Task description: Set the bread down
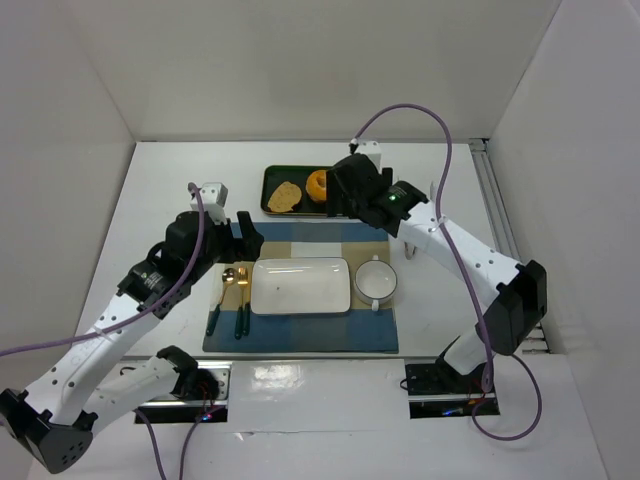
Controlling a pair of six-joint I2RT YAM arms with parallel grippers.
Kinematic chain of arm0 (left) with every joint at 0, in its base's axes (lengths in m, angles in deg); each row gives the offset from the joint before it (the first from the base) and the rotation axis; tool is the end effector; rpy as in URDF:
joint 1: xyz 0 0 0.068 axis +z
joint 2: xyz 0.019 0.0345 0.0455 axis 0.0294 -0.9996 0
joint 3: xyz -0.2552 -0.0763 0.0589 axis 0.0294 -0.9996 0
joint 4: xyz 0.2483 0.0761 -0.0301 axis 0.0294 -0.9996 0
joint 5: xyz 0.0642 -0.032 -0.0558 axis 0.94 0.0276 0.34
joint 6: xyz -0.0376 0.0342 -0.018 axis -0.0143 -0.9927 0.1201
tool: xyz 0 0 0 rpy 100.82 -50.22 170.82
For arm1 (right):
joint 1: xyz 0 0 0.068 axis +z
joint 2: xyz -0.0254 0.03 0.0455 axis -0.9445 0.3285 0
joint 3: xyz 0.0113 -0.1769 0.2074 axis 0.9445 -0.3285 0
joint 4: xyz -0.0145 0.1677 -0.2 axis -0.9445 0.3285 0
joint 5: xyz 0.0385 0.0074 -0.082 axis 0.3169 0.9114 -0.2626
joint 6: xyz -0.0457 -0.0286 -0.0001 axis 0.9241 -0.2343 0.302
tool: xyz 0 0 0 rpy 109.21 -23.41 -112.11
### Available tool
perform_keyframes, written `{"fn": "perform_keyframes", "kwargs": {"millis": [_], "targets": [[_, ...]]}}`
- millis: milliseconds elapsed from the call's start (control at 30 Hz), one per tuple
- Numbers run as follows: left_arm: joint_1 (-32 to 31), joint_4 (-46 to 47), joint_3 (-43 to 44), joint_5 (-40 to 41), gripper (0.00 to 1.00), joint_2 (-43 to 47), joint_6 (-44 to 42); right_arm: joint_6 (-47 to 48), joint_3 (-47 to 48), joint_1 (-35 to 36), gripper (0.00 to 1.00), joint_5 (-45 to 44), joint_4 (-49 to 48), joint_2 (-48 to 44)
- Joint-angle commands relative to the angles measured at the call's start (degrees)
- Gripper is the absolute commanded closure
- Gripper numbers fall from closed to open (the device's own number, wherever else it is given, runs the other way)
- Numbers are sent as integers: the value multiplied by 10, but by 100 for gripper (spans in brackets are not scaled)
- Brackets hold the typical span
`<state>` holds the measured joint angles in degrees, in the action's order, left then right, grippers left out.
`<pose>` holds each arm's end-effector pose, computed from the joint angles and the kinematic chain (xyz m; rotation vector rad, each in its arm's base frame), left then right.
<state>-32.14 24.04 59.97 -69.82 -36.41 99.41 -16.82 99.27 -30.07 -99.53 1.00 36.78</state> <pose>0.1677 -0.0893 0.3445 -0.1174 1.9782 -0.4576 0.2668 0.2079 0.3484 -0.0630 2.2287 0.0583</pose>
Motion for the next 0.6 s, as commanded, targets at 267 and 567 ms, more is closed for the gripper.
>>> {"fn": "perform_keyframes", "kwargs": {"millis": [267, 567], "targets": [[3, 0, 23, 17, 0, 2, -1, 15, 16, -17, 0, -177, 62, 42], [3, 12, 1, 23, 0, 13, 10, 42, -39, -138, 0, -97, 18, 42]]}}
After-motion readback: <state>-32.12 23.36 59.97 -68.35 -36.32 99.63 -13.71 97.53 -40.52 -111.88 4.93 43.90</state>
